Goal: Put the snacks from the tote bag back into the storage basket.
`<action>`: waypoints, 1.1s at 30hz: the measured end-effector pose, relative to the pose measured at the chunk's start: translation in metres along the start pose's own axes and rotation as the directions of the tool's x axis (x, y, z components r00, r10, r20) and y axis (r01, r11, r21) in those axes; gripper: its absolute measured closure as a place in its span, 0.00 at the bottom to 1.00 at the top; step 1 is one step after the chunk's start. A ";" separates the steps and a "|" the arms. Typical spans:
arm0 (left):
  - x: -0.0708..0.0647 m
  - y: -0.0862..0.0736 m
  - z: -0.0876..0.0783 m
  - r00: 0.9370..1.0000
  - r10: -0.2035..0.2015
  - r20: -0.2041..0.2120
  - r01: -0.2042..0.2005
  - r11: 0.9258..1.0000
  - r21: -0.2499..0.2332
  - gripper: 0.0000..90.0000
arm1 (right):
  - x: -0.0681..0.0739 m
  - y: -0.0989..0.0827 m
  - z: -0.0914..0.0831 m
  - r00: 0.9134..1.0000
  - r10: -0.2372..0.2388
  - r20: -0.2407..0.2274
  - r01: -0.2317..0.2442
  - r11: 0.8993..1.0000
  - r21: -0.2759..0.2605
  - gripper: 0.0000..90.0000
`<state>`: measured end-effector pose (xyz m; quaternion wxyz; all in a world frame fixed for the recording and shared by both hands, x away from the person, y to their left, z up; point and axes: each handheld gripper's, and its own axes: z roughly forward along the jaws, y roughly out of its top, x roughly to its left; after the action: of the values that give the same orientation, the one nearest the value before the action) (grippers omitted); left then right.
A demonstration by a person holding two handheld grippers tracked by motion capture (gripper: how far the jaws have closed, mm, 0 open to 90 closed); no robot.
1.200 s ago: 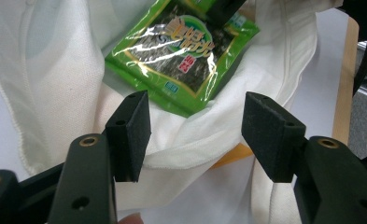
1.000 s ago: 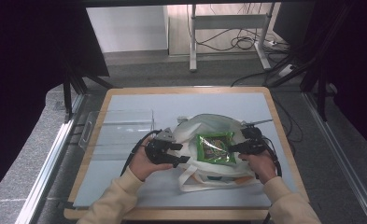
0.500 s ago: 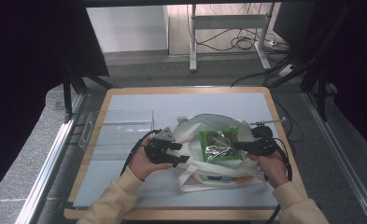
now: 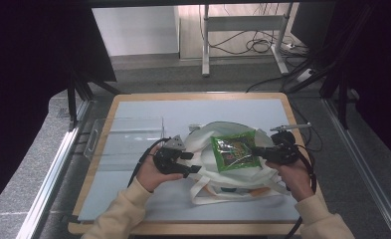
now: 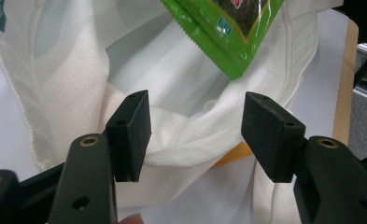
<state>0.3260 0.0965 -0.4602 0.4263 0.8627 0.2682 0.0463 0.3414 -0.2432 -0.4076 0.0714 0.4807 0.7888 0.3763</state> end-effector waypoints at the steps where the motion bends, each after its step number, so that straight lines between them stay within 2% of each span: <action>1: 0.000 0.000 -0.001 1.000 0.001 0.000 -0.001 1.000 0.002 0.47 | 0.001 0.001 -0.002 1.000 -0.004 0.000 0.004 1.000 -0.004 0.97; 5: 0.000 0.001 -0.002 1.000 0.004 -0.001 -0.004 1.000 0.001 0.47 | 0.002 0.005 -0.006 1.000 -0.025 0.000 0.025 0.999 -0.025 0.97; 6: 0.000 0.001 -0.003 1.000 0.016 -0.001 -0.016 1.000 0.010 0.47 | 0.002 0.006 -0.007 0.999 -0.032 -0.003 0.031 0.999 -0.032 0.97; 8: -0.001 0.002 -0.003 1.000 0.006 -0.001 -0.006 1.000 -0.005 0.47 | 0.003 0.007 -0.009 0.999 -0.038 -0.006 0.038 0.999 -0.038 0.97; 11: -0.001 0.003 -0.007 1.000 0.020 -0.002 -0.020 1.000 -0.001 0.46 | 0.003 0.008 -0.011 0.999 -0.049 -0.017 0.048 0.997 -0.055 0.97; 12: -0.002 0.003 -0.007 1.000 0.008 -0.001 -0.008 1.000 -0.013 0.46 | 0.003 0.009 -0.012 0.998 -0.053 -0.019 0.052 0.997 -0.059 0.97; 15: -0.002 0.004 -0.009 1.000 0.008 -0.001 -0.008 1.000 -0.015 0.45 | 0.005 0.011 -0.014 0.997 -0.068 -0.025 0.066 0.996 -0.067 0.97; 19: 0.000 0.006 -0.016 1.000 0.025 -0.001 -0.025 1.000 -0.018 0.42 | 0.009 0.014 -0.015 0.994 -0.099 -0.035 0.097 0.993 -0.071 0.97; 24: 0.002 0.007 -0.025 1.000 0.019 -0.020 -0.020 0.998 -0.060 0.38 | 0.014 0.019 -0.015 0.990 -0.136 -0.039 0.133 0.988 -0.078 0.97; 33: 0.008 0.009 -0.034 0.999 0.002 -0.035 -0.004 0.997 -0.083 0.35 | 0.021 0.028 -0.011 0.980 -0.190 -0.063 0.184 0.979 -0.090 0.97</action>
<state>0.3264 0.1205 -0.4331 0.4570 0.8437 0.2721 0.0729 0.3448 -0.2247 -0.3760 0.0983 0.3874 0.8160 0.4177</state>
